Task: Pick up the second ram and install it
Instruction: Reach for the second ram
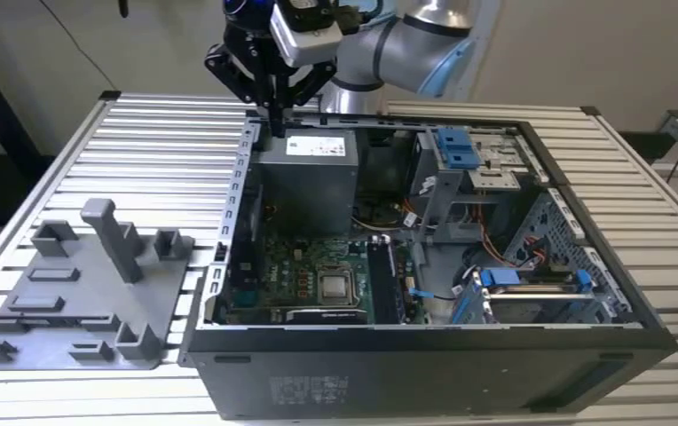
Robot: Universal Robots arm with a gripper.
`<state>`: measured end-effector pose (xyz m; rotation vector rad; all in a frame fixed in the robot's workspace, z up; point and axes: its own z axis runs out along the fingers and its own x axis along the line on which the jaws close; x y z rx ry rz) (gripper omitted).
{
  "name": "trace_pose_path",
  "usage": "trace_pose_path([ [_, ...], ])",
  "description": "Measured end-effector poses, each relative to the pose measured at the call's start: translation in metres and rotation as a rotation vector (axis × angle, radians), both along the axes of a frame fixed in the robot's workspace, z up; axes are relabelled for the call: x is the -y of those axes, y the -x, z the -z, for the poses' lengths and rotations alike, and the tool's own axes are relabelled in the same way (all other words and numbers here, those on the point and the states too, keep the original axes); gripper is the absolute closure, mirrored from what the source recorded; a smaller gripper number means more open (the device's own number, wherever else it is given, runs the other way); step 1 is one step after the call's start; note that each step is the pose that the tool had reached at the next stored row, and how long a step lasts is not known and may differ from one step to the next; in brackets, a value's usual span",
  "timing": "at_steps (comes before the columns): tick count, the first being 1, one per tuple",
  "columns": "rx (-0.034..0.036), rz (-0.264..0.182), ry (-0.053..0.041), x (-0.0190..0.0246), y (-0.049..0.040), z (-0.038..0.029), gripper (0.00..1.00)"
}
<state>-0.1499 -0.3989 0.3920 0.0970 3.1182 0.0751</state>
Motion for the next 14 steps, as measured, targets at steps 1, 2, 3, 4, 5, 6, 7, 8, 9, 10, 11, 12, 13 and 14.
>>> trace_pose_path([
  [1, 0.0000, -0.001, 0.0000, 0.0000, 0.0019, 0.0000, 0.89],
  [2, 0.0001, -0.002, -0.0001, 0.0000, 0.0037, 0.0001, 0.89],
  [3, 0.0001, -0.003, -0.0001, 0.0000, 0.0052, 0.0001, 0.89],
  [4, 0.0000, -0.004, 0.0000, 0.0000, 0.0067, 0.0002, 0.89],
  [5, 0.0000, -0.004, 0.0000, 0.0000, 0.0082, 0.0002, 0.89],
  [6, 0.0001, -0.005, 0.0000, 0.0000, 0.0099, 0.0002, 0.89],
  [7, 0.0000, -0.006, 0.0000, 0.0000, 0.0118, 0.0002, 0.89],
  [8, 0.0000, -0.007, 0.0000, 0.0000, 0.0139, 0.0003, 0.89],
  [9, 0.0000, -0.008, 0.0000, 0.0000, 0.0162, 0.0003, 0.89],
  [10, 0.0001, -0.009, 0.0000, 0.0000, 0.0187, 0.0004, 0.89],
  [11, 0.0001, -0.010, -0.0001, 0.0000, 0.0208, 0.0005, 0.89],
  [12, 0.0001, -0.010, -0.0001, 0.0000, 0.0227, 0.0005, 0.89],
  [13, 0.0000, -0.011, 0.0001, 0.0000, 0.0245, 0.0005, 0.89],
  [14, 0.0000, -0.012, -0.0001, 0.0000, 0.0268, 0.0006, 0.89],
])
